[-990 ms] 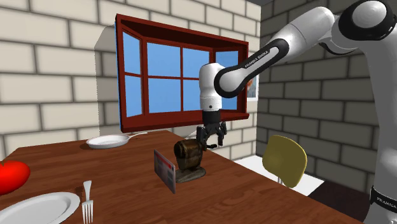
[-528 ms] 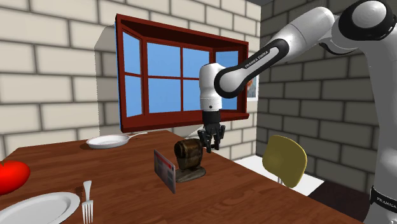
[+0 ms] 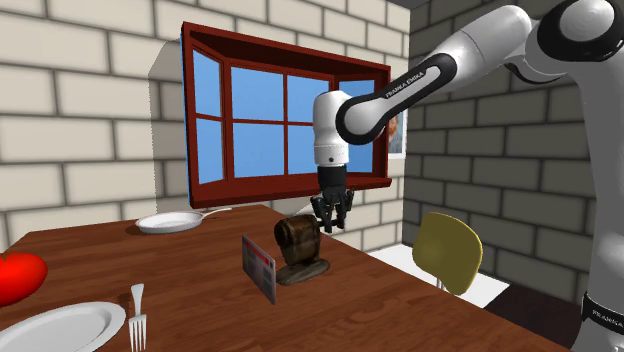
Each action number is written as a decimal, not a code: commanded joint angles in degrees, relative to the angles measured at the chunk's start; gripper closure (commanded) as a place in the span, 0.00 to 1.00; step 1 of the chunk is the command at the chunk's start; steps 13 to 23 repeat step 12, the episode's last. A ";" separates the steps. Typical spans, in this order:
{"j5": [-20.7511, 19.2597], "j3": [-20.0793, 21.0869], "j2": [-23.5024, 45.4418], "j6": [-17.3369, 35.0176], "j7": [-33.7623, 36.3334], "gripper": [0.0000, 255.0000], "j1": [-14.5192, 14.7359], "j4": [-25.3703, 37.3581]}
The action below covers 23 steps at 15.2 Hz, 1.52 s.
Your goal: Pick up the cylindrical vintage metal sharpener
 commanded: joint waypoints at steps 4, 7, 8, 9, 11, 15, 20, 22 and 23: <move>0.96 0.23 -1.59 -3.45 -0.72 1.00 -0.13 2.08; 1.45 0.32 -2.41 -5.56 -1.12 1.00 -0.21 3.46; 1.60 0.34 -2.66 -6.27 -1.24 1.00 -0.23 3.95; 1.74 0.36 -2.90 -6.98 -1.36 1.00 -0.25 4.45; 1.90 0.39 -3.18 -7.79 -1.50 1.00 -0.27 5.03; 1.90 0.39 -3.17 -7.80 -1.49 1.00 -0.27 5.04; 1.90 0.39 -3.17 -7.80 -1.49 1.00 -0.27 5.04; 1.90 0.39 -3.17 -7.80 -1.49 1.00 -0.27 5.04; 1.90 0.39 -3.17 -7.80 -1.49 1.00 -0.27 5.04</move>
